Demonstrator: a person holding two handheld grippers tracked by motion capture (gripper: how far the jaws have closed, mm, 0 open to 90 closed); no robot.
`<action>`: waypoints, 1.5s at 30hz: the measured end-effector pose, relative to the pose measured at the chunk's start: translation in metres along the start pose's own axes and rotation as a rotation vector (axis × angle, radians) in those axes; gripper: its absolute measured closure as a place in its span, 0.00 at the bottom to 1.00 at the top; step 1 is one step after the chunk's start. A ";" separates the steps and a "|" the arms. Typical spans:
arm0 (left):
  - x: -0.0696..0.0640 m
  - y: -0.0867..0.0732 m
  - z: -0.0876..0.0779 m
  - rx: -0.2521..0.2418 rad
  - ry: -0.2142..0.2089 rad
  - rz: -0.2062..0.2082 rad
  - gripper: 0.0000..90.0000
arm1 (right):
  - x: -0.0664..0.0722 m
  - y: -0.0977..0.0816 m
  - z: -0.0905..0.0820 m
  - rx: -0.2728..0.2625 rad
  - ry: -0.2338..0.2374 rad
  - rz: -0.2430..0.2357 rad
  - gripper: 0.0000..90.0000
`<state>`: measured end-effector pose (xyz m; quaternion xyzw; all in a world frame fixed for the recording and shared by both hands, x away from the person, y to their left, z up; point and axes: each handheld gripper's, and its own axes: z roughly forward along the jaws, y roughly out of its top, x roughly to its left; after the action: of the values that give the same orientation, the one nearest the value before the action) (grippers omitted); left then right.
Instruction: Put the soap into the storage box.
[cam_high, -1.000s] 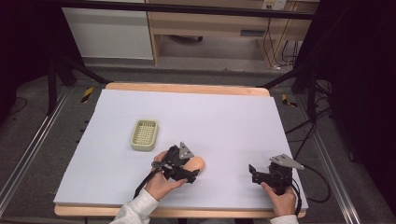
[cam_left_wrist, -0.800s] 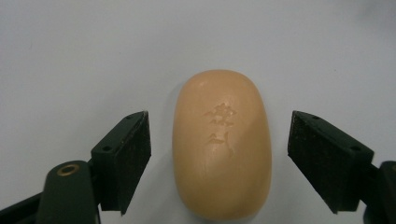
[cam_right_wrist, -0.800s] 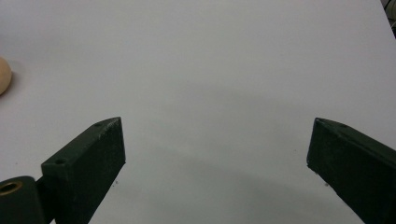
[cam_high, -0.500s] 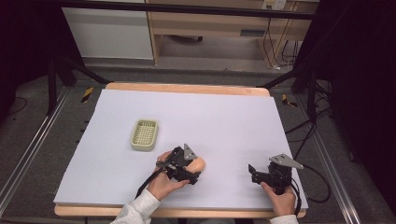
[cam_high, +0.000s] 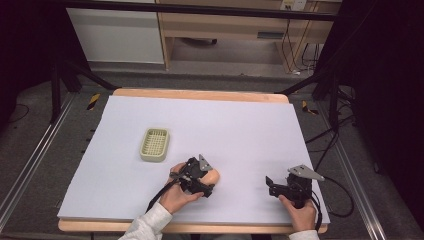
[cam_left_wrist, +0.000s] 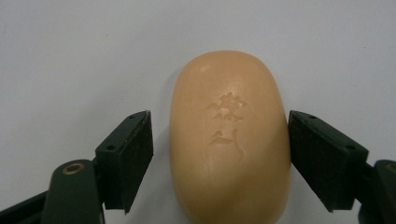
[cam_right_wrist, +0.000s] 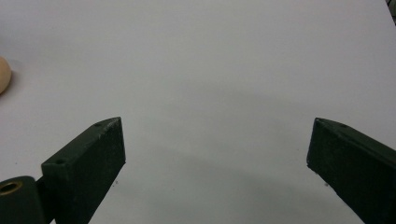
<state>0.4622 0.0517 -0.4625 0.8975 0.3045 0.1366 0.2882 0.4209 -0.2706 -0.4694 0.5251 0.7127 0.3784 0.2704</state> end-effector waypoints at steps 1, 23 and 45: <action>0.000 0.000 0.000 0.003 0.000 0.007 0.26 | 0.000 0.000 0.000 0.001 0.000 0.001 0.05; -0.001 0.001 0.006 0.023 -0.019 -0.003 0.35 | 0.001 0.000 0.000 0.006 0.008 0.004 0.05; -0.002 0.002 0.003 0.032 -0.011 0.004 0.35 | 0.000 0.000 0.000 0.004 0.006 -0.007 0.05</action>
<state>0.4627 0.0484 -0.4640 0.9034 0.3031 0.1275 0.2753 0.4208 -0.2704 -0.4695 0.5220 0.7160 0.3777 0.2687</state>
